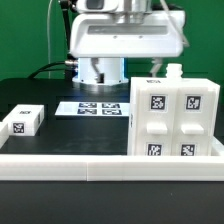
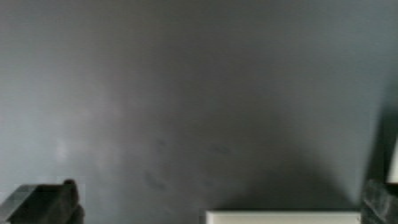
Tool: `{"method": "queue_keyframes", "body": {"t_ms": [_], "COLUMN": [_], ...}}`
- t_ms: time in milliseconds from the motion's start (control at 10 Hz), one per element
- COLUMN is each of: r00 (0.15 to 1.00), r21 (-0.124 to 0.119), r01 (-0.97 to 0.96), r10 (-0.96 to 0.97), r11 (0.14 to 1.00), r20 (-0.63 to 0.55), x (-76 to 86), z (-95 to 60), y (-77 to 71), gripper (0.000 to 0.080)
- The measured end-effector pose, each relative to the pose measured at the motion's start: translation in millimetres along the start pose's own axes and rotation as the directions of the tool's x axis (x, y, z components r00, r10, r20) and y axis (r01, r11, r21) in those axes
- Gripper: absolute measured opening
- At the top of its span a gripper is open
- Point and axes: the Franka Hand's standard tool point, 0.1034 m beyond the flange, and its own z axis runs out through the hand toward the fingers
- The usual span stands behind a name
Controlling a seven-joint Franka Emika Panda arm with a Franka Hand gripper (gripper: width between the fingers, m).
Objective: Assemble cabinet
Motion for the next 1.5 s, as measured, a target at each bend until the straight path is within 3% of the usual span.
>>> {"method": "queue_keyframes", "body": {"t_ms": [200, 600, 1100, 1500], "r00": [1.000, 1.000, 0.996, 0.994], "r21": [-0.017, -0.023, -0.027, -0.033], "r01": [0.000, 0.011, 0.077, 0.087], "r10": [0.000, -0.011, -0.075, -0.085], "r11": [1.000, 1.000, 0.997, 0.996], "r20": [0.018, 0.015, 0.048, 0.068], "x": [-9.9, -10.3, -32.9, -45.0], "z": [8.5, 7.2, 20.3, 32.3], "y": [35.3, 55.1, 133.7, 170.0], "gripper": [0.0797, 0.0797, 0.0797, 0.0797]}}
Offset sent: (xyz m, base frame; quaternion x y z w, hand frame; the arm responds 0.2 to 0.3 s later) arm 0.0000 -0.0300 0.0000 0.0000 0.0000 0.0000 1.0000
